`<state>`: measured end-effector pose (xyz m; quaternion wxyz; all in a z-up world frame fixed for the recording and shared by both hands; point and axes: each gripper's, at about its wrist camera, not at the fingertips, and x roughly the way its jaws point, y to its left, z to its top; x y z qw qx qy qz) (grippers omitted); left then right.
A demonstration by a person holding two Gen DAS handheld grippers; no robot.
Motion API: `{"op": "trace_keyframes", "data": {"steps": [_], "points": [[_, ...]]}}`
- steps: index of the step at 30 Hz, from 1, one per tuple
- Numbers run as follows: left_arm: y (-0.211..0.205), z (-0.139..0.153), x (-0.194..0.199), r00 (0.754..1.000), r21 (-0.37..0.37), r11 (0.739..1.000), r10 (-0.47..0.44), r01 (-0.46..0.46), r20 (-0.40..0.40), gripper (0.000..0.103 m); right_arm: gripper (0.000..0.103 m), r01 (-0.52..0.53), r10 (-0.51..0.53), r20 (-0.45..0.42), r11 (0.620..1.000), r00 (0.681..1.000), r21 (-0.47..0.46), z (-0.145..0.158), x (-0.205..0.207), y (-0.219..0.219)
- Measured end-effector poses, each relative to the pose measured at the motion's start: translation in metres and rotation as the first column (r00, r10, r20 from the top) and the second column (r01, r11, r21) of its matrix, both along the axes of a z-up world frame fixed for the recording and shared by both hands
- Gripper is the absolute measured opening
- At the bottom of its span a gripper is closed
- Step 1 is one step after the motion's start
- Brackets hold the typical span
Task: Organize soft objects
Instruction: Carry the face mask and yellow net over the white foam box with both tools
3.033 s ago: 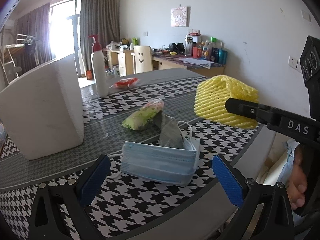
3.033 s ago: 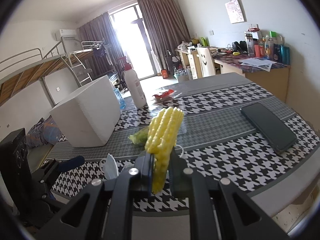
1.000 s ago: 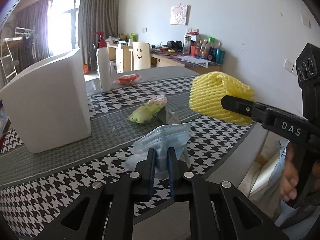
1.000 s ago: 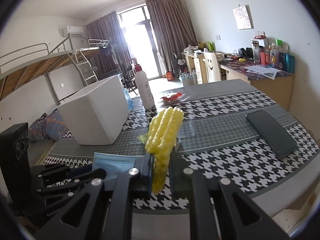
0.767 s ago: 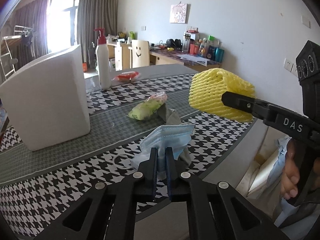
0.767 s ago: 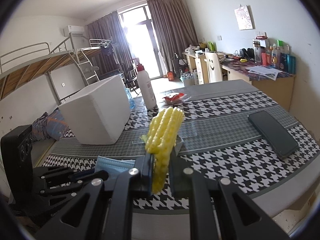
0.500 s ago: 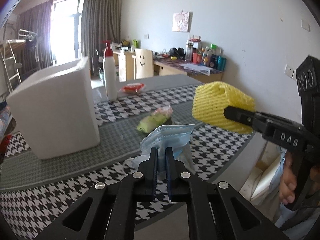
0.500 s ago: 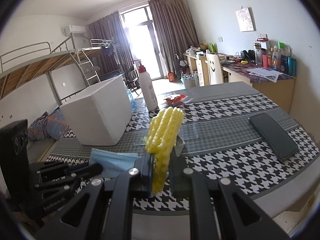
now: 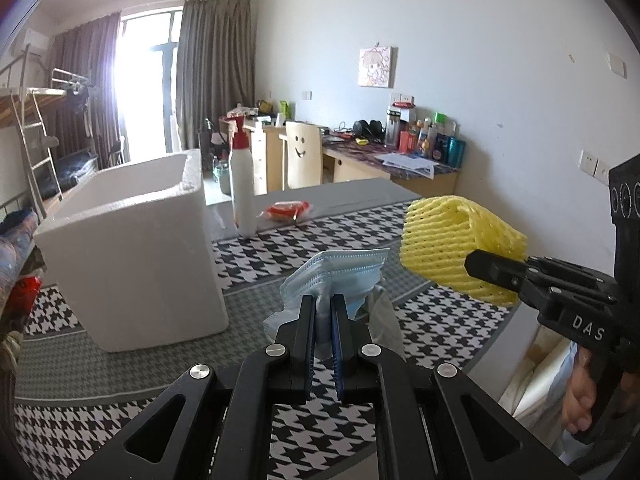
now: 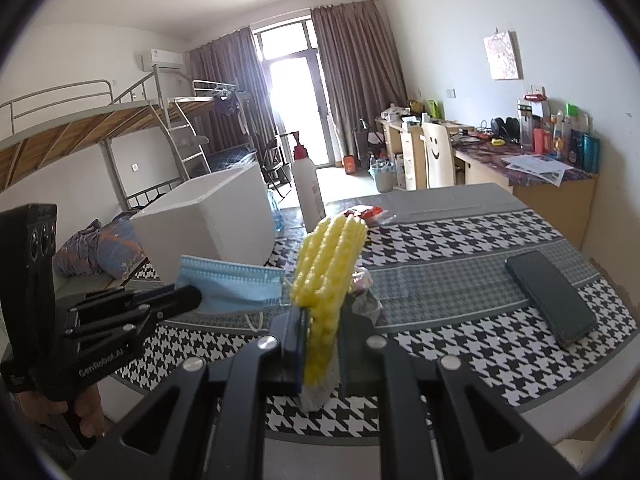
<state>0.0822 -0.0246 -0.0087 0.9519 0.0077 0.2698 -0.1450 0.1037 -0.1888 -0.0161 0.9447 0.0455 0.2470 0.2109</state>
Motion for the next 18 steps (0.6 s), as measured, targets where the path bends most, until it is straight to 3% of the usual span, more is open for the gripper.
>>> {"op": "trace_keyframes", "data": {"steps": [18], "points": [[0.009,0.025,0.018,0.997,0.001,0.999,0.049,-0.049,0.066,0.008,0.016,-0.024,0.025,0.055,1.0,0.998,-0.016,0.017,0.012,0.012]]}}
